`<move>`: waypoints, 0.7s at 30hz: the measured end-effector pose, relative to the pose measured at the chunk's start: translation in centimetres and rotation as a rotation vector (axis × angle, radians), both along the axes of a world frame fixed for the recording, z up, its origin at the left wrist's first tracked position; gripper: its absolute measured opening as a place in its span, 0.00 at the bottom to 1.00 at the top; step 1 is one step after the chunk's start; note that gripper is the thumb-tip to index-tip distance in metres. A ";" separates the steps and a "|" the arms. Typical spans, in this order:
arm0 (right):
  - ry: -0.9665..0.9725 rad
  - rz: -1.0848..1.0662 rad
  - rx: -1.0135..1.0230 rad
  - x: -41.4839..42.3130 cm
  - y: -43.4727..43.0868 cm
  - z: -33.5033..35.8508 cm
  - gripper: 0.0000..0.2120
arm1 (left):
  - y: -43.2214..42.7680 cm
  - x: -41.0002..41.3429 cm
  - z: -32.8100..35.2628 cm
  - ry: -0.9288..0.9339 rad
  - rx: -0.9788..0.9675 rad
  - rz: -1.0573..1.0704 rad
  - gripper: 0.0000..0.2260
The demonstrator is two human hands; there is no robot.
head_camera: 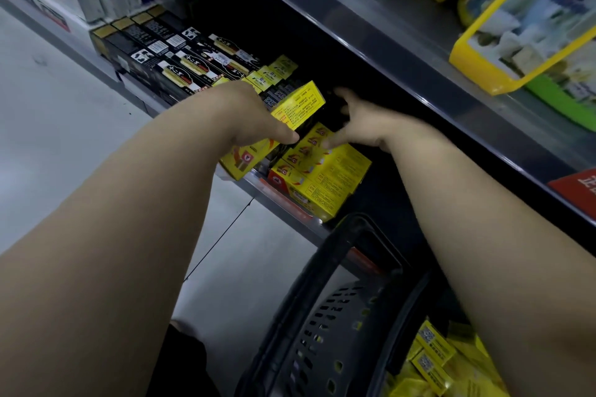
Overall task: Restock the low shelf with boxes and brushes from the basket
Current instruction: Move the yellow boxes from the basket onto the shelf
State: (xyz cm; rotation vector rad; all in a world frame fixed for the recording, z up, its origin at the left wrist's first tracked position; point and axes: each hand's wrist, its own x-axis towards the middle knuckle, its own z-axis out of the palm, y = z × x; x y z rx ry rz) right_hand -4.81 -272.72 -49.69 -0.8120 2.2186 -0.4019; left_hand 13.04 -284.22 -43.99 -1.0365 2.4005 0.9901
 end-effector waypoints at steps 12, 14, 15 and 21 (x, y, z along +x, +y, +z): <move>0.361 0.206 -0.012 2.6 5.1 2.7 0.18 | 1.5 0.4 -0.1 0.284 0.116 -0.034 0.27; 0.359 0.125 0.130 1.0 5.8 1.7 0.22 | 1.4 0.2 -0.2 0.308 0.125 -0.030 0.29; 0.368 0.102 0.205 0.2 5.9 1.1 0.24 | 1.5 0.1 -0.3 0.322 0.113 -0.031 0.28; 0.503 -0.029 0.403 -3.2 4.5 -2.3 0.21 | 2.9 -1.2 -1.1 0.360 0.131 -0.027 0.20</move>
